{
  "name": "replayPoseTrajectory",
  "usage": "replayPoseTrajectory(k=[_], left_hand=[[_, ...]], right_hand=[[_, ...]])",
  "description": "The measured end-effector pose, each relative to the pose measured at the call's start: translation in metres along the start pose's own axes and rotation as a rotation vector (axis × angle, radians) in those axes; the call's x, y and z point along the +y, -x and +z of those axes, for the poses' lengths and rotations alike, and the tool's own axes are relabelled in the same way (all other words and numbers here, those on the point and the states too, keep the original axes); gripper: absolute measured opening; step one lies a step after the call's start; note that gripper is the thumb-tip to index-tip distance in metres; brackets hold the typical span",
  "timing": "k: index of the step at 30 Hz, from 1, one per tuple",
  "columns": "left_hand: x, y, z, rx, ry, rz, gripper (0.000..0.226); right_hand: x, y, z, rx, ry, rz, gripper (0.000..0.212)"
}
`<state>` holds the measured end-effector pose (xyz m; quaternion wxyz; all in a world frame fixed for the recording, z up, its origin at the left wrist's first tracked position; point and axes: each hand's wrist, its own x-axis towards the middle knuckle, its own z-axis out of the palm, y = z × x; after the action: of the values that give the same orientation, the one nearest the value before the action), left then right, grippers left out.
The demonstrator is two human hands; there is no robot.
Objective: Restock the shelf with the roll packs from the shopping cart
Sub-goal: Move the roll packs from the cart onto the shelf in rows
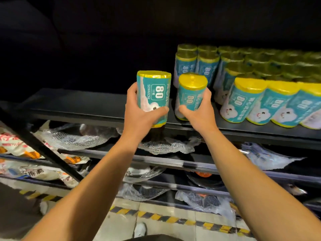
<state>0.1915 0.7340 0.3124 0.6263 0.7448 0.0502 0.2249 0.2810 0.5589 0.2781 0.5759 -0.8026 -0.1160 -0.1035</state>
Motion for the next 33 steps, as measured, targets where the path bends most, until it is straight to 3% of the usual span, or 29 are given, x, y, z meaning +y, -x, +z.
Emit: replayPoseTrajectory(k=[11, 14, 19, 24, 33], left_hand=[[-0.056, -0.069, 0.009, -0.223, -0.169, 0.137, 0.091], [-0.059, -0.078, -0.004, -0.3, -0.174, 0.155, 0.094], [-0.051, -0.092, -0.021, -0.272, -0.187, 0.22, 0.104], [-0.047, -0.093, -0.023, -0.276, -0.221, 0.33, 0.089], [-0.051, -0.101, -0.01, -0.307, -0.162, 0.315, 0.082]], right_hand=[[-0.006, 0.004, 0.005, 0.065, 0.013, 0.13, 0.097], [-0.016, 0.011, 0.017, 0.214, -0.071, 0.151, 0.107], [-0.03, 0.022, 0.046, 0.552, 0.062, 0.034, 0.093], [-0.026, 0.018, 0.046, 0.571, 0.25, 0.042, 0.088], [-0.014, -0.021, 0.026, 0.603, 0.358, 0.102, 0.087]])
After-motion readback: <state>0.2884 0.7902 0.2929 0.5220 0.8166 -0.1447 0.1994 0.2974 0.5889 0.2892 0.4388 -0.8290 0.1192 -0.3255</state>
